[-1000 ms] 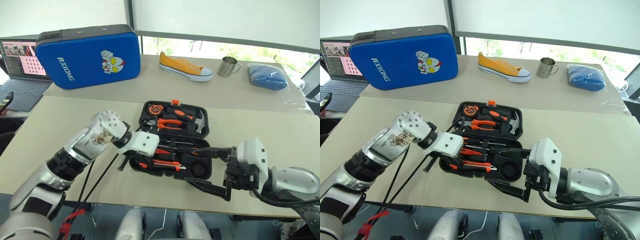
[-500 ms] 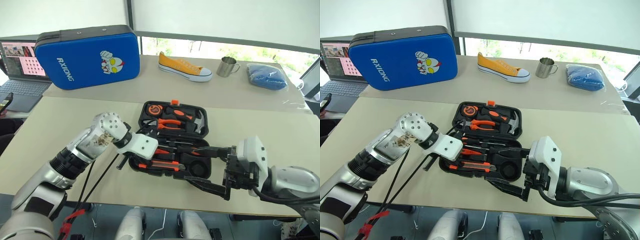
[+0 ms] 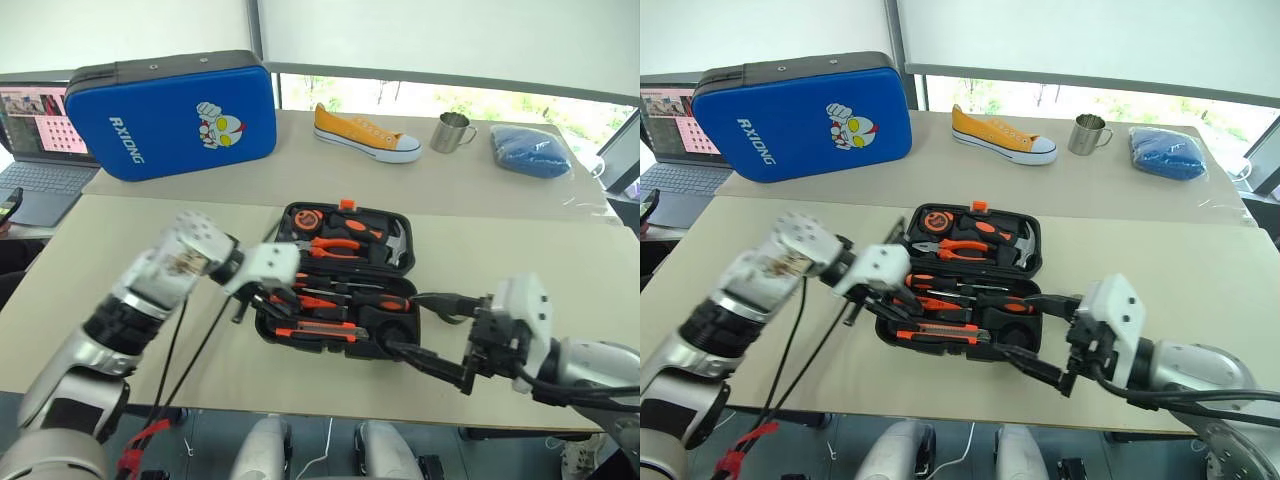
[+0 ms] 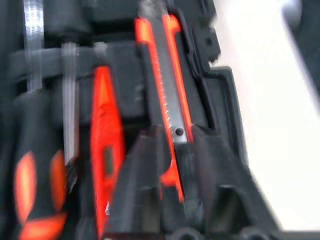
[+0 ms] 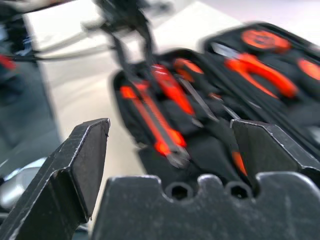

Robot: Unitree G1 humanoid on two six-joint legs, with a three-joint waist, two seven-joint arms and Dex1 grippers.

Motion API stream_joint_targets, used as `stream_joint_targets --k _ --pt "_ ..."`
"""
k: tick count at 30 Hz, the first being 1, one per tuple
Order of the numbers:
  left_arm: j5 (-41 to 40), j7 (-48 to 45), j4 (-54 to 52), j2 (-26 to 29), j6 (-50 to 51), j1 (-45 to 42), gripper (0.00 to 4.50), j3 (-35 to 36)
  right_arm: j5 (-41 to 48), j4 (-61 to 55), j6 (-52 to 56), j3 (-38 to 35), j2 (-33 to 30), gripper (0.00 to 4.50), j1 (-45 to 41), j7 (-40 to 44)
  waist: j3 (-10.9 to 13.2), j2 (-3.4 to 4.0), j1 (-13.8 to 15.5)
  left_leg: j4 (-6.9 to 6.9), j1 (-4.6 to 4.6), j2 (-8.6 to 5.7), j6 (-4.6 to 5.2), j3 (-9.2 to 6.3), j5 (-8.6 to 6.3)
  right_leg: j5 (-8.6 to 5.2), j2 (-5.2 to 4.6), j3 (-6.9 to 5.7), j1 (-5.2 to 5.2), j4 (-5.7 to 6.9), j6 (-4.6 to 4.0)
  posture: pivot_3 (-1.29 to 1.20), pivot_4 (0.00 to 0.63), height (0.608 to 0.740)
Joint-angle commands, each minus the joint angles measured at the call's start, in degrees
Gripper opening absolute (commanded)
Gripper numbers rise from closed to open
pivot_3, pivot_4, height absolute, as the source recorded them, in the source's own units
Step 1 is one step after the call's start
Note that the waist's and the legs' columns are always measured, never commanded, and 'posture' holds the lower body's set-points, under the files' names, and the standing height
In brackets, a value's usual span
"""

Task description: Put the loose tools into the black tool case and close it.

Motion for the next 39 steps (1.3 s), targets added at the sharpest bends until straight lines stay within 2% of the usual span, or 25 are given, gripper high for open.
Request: stream_joint_targets --k 1,3,4,5,7,10,12,18,22,25,29,34,39 --pt "-5.9 5.7 4.1 -0.7 -0.3 1.9 3.19 10.7 -4.7 3.8 -4.6 -9.1 1.8 4.50 9.1 5.9 0.0 0.00 0.5 0.01 0.00 -0.01 0.00 0.00 0.00 0.00 -0.02 -0.01 0.02 -0.01 0.00 0.00 0.150 0.739" --pt "-6.5 6.2 5.2 1.1 -1.0 3.2 3.83 13.3 -5.7 6.9 -5.9 -14.4 2.9 4.50 13.0 8.3 0.0 0.00 0.5 0.05 0.01 -0.03 0.00 0.00 0.00 0.00 -0.03 -0.02 0.06 -0.02 0.03 0.00 0.150 0.739" --pt "-8.2 6.5 4.3 2.4 1.3 3.8 4.29 15.3 -6.0 8.9 -6.3 -18.2 2.9 4.50 15.1 10.6 0.0 0.00 0.4 0.07 0.01 -0.05 0.00 0.02 0.00 0.00 -0.04 0.01 0.06 -0.02 0.04 0.00 0.150 0.739" --pt "-9.9 7.2 3.4 3.4 4.0 4.2 4.46 17.0 -6.3 10.7 -6.6 -21.5 2.8 4.50 16.9 12.7 0.0 0.00 0.4 0.06 0.05 -0.04 0.00 0.04 0.00 0.01 -0.04 0.03 0.09 -0.02 0.04 0.00 0.150 0.739" --pt "-13.3 8.0 1.5 4.8 8.2 4.8 4.46 19.4 -7.1 13.3 -7.1 -25.9 1.9 4.50 19.7 16.6 0.0 0.00 0.3 0.03 0.06 -0.01 0.00 0.06 -0.01 0.00 -0.02 0.05 0.07 -0.03 0.05 0.00 0.150 0.739" --pt "-15.2 8.7 -1.9 6.8 8.9 7.2 4.46 21.1 -8.2 16.2 -7.8 -30.2 -0.5 4.50 22.5 23.0 0.0 0.05 0.1 -0.03 0.10 0.04 0.00 0.08 -0.01 0.00 0.00 0.07 0.07 -0.04 0.03 0.00 0.150 0.739" --pt "-16.8 9.4 -4.9 7.5 10.0 8.5 4.46 21.8 -8.9 18.5 -8.1 -30.5 -3.5 4.50 20.9 25.3 0.0 0.07 -0.1 -0.06 0.13 0.05 -0.01 0.13 -0.01 -0.01 0.00 0.14 0.09 -0.05 0.03 0.00 0.150 0.739" --pt "-15.2 9.5 -10.5 9.0 6.0 11.4 4.46 18.7 -13.5 25.1 -10.0 -17.6 -12.7 4.50 6.1 26.5 0.0 0.06 -0.9 -0.07 0.29 0.10 -0.02 0.19 -0.01 -0.01 0.05 0.20 0.22 -0.07 0.01 0.00 0.150 0.739" --pt "-15.6 9.0 -11.5 9.1 4.1 10.8 4.46 17.1 -20.0 29.4 -13.8 -2.0 -16.3 4.50 -5.9 27.4 0.0 0.07 -0.9 -0.12 0.32 0.07 -0.02 0.23 -0.01 -0.02 0.04 0.20 0.22 -0.10 -0.01 0.00 0.150 0.739" --pt "-16.4 8.9 -12.6 9.2 3.6 10.2 4.46 16.6 -26.0 32.8 -16.9 9.3 -16.3 4.50 -14.4 28.4 0.0 0.06 -0.8 -0.10 0.26 0.01 -0.02 0.23 -0.01 -0.02 -0.01 0.20 0.17 -0.09 0.01 0.00 0.150 0.739" --pt "-18.2 9.8 -14.8 8.7 4.5 9.6 4.46 16.3 -31.9 38.5 -18.9 19.5 -13.7 4.50 -24.3 28.6 0.0 0.07 -0.9 -0.06 0.11 -0.02 -0.02 0.25 -0.01 -0.01 -0.03 0.20 0.03 -0.06 0.03 0.00 0.150 0.739" --pt "-19.3 10.9 -16.7 8.3 4.6 9.5 4.46 16.0 -37.0 45.1 -22.7 25.5 -11.2 4.50 -30.5 29.7 0.0 0.07 -0.8 -0.06 0.08 -0.02 -0.02 0.25 -0.01 0.00 -0.02 0.22 -0.04 -0.03 0.03 0.00 0.150 0.739" --pt "-18.2 11.5 -16.6 8.4 3.0 9.6 4.50 15.5 -39.6 47.4 -26.7 28.1 -9.4 3.24 -31.4 30.7 0.0 0.07 -0.9 -0.06 0.08 -0.02 -0.02 0.26 -0.01 0.00 -0.02 0.22 -0.05 -0.01 0.03 0.00 0.150 0.739"
